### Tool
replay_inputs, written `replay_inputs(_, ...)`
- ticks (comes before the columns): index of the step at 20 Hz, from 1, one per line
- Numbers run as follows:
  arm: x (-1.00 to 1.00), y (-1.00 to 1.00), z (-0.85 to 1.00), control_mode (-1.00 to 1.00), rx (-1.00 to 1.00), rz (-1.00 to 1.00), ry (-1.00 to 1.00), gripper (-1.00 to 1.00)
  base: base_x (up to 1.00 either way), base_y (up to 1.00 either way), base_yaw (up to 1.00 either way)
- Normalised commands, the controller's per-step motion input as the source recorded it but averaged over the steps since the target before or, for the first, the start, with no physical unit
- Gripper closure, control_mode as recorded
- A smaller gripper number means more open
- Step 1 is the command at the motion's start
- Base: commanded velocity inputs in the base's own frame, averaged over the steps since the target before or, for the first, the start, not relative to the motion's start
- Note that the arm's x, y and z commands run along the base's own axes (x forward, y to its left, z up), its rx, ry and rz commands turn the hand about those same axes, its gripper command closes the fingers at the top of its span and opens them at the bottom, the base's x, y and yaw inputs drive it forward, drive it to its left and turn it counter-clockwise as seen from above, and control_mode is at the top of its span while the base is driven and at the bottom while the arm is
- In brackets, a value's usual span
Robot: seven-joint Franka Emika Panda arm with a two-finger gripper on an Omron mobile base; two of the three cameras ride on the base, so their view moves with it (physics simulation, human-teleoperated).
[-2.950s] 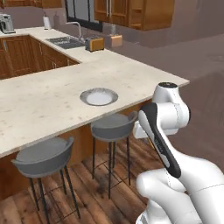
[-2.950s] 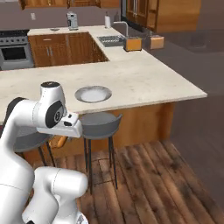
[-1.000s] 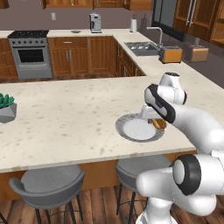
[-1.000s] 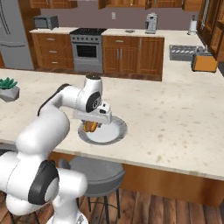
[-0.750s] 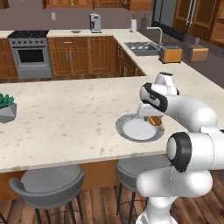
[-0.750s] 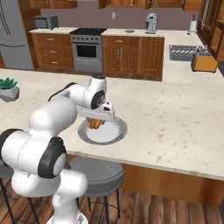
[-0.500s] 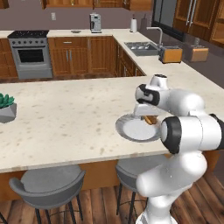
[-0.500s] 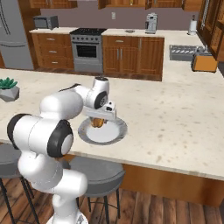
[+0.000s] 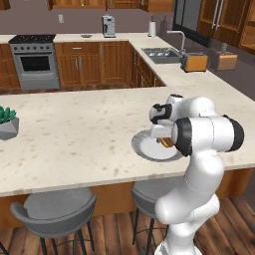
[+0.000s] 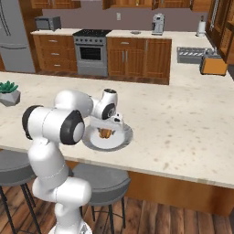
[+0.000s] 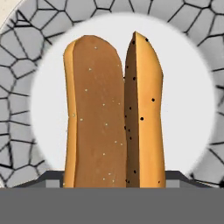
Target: Move the hot dog bun to the plate on the dining table and place the condiment next to that plate. Then navigate to the fridge and take the sausage and place it on the plate as well.
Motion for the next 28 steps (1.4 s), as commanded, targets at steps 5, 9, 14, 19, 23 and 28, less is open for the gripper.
replay_inputs(5, 0.21, 0.00, -0.39, -1.00, 0.00, 0.00, 0.00, 1.00, 0.00, 0.00, 0.00)
replay_inputs(9, 0.19, 0.00, -0.30, -1.00, 0.00, 0.00, 0.00, 1.00, 0.00, 0.00, 0.00)
replay_inputs(14, 0.09, 0.00, -0.13, -1.00, 0.00, 0.00, 0.00, -1.00, 0.00, 0.00, 0.00)
replay_inputs(19, 0.00, 0.00, 0.00, -1.00, -0.01, 0.00, -0.01, -1.00, 0.00, 0.00, 0.00)
replay_inputs(23, 0.00, 0.00, 0.09, -1.00, -0.05, 0.00, -0.01, -1.00, 0.00, 0.00, 0.00)
replay_inputs(28, -0.04, 0.00, 0.44, -1.00, -0.08, 0.00, -0.13, -1.00, 0.00, 0.00, 0.00)
